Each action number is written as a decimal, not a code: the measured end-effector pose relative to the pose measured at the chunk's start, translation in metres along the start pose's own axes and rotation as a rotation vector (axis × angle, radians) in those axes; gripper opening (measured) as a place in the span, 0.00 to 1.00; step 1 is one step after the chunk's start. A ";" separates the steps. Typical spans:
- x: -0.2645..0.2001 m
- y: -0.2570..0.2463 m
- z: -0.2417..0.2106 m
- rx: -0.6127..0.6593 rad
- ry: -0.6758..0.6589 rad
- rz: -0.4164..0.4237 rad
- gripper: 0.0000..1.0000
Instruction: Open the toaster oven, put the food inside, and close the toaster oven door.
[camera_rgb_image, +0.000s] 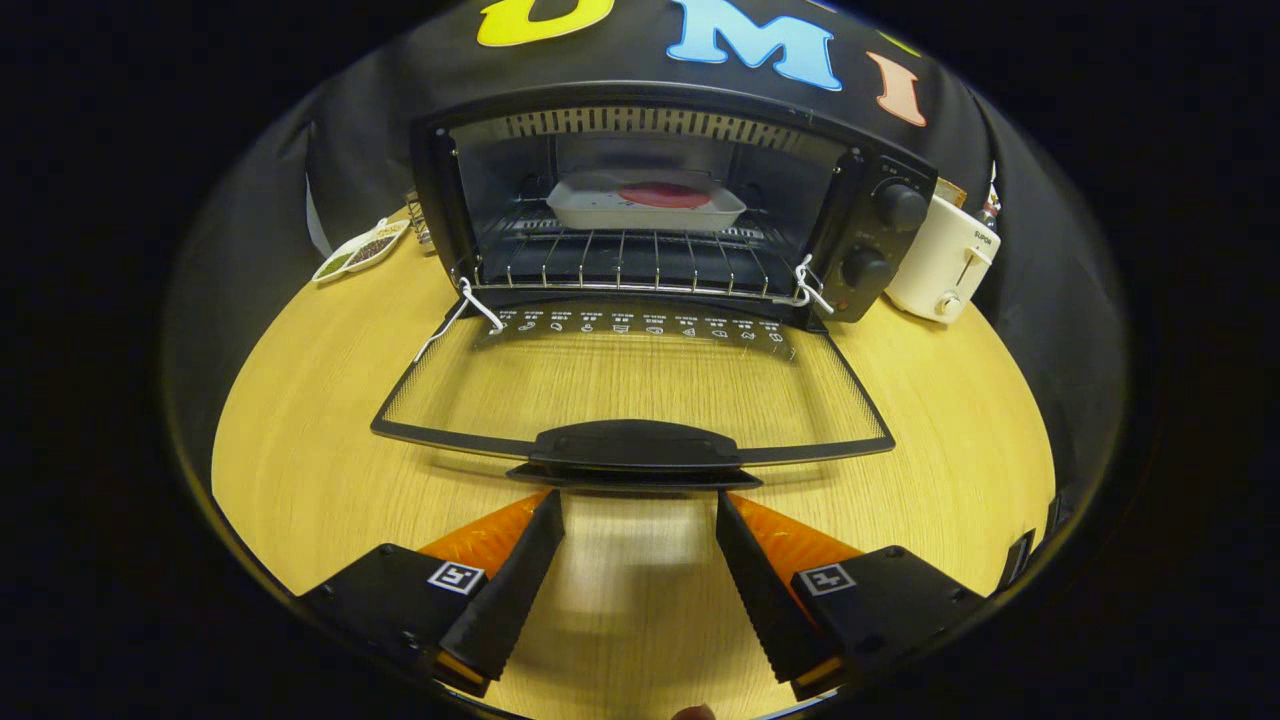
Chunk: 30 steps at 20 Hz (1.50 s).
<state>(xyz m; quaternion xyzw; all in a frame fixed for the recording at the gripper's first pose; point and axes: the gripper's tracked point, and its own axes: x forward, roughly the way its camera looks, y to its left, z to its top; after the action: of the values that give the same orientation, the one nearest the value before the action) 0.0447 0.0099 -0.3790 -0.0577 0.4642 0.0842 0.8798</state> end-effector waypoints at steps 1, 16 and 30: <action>-0.003 0.000 0.002 0.002 -0.013 -0.001 0.98; -0.040 -0.004 0.034 -0.018 -0.190 -0.047 0.98; -0.074 -0.015 0.097 -0.001 -0.391 -0.076 0.98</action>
<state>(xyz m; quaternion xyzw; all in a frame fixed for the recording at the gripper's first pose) 0.0849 0.0052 -0.2632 -0.0580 0.2818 0.0609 0.9558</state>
